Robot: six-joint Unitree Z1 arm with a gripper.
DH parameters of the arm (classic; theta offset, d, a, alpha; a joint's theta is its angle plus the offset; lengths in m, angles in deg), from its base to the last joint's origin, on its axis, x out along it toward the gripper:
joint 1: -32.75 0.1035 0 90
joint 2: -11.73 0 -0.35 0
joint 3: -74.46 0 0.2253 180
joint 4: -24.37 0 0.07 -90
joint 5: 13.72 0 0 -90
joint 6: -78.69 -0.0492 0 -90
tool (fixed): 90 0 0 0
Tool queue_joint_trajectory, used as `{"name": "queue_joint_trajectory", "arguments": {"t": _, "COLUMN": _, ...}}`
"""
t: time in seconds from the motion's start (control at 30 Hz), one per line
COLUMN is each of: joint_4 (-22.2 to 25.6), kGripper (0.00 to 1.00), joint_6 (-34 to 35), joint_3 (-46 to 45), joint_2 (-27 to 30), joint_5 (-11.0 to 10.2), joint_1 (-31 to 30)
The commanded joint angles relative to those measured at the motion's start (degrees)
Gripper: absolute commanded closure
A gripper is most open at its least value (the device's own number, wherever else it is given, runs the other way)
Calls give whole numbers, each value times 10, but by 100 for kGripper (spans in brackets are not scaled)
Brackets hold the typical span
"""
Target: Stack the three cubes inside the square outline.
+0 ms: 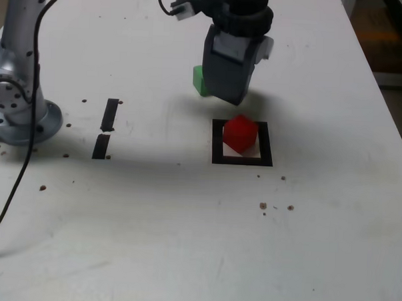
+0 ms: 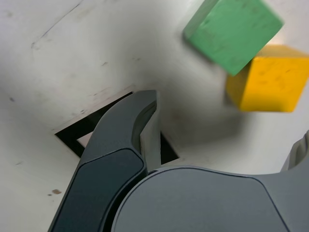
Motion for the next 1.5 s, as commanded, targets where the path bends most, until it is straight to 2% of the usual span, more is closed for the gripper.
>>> {"name": "queue_joint_trajectory", "arguments": {"t": 0.0, "joint_4": -8, "kGripper": 0, "joint_6": -5, "joint_3": -6, "joint_2": -3, "joint_5": -3, "joint_1": 13}}
{"name": "queue_joint_trajectory", "arguments": {"t": 0.2, "joint_4": -42, "kGripper": 0, "joint_6": -35, "joint_3": -20, "joint_2": -14, "joint_5": -13, "joint_1": 58}}
{"name": "queue_joint_trajectory", "arguments": {"t": 0.47, "joint_4": -50, "kGripper": 0, "joint_6": -66, "joint_3": -21, "joint_2": -18, "joint_5": -30, "joint_1": 100}}
{"name": "queue_joint_trajectory", "arguments": {"t": 0.8, "joint_4": -51, "kGripper": 2, "joint_6": -87, "joint_3": -23, "joint_2": -33, "joint_5": -10, "joint_1": 103}}
{"name": "queue_joint_trajectory", "arguments": {"t": 0.97, "joint_4": -50, "kGripper": 4, "joint_6": -91, "joint_3": -19, "joint_2": -37, "joint_5": -8, "joint_1": 98}}
{"name": "queue_joint_trajectory", "arguments": {"t": 1.07, "joint_4": -49, "kGripper": 9, "joint_6": -98, "joint_3": -15, "joint_2": -42, "joint_5": -2, "joint_1": 97}}
{"name": "queue_joint_trajectory", "arguments": {"t": 1.2, "joint_4": -44, "kGripper": 20, "joint_6": -105, "joint_3": -11, "joint_2": -47, "joint_5": 5, "joint_1": 98}}
{"name": "queue_joint_trajectory", "arguments": {"t": 1.47, "joint_4": -43, "kGripper": 46, "joint_6": -109, "joint_3": -8, "joint_2": -50, "joint_5": -3, "joint_1": 99}}
